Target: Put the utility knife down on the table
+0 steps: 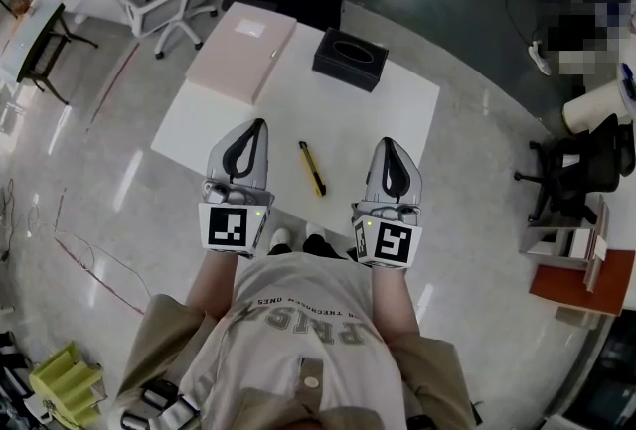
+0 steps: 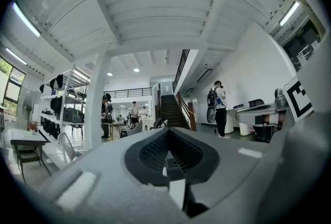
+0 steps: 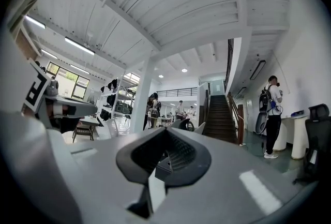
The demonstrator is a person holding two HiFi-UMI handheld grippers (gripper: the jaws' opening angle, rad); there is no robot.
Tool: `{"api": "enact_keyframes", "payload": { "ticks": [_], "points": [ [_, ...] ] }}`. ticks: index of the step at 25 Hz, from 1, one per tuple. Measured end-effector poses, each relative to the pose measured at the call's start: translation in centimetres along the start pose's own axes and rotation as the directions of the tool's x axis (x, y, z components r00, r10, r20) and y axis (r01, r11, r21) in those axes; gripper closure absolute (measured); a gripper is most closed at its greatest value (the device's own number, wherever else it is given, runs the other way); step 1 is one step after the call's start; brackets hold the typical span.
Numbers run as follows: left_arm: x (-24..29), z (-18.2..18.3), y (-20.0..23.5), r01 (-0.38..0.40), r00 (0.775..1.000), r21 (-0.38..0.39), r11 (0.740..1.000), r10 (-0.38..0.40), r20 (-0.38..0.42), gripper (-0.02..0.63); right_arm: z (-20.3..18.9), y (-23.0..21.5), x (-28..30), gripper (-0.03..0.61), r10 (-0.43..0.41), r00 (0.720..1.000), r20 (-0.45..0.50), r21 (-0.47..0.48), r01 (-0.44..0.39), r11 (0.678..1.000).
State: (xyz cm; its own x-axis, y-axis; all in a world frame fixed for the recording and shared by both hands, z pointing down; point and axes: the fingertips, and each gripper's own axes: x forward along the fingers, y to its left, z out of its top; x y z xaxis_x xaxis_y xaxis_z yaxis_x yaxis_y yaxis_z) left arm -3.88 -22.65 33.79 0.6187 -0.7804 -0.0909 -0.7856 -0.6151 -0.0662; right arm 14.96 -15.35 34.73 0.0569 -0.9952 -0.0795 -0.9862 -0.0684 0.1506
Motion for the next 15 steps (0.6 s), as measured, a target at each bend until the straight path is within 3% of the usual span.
{"api": "enact_keyframes", "payload": {
  "ticks": [15],
  "points": [
    [0.7,-1.8,0.4,-0.019,0.999,-0.006,1.0,0.019,-0.048,0.603,-1.3,-0.6,0.5,0.578,-0.02,0.999,-0.036,-0.018,0.019,1.0]
  ]
}}
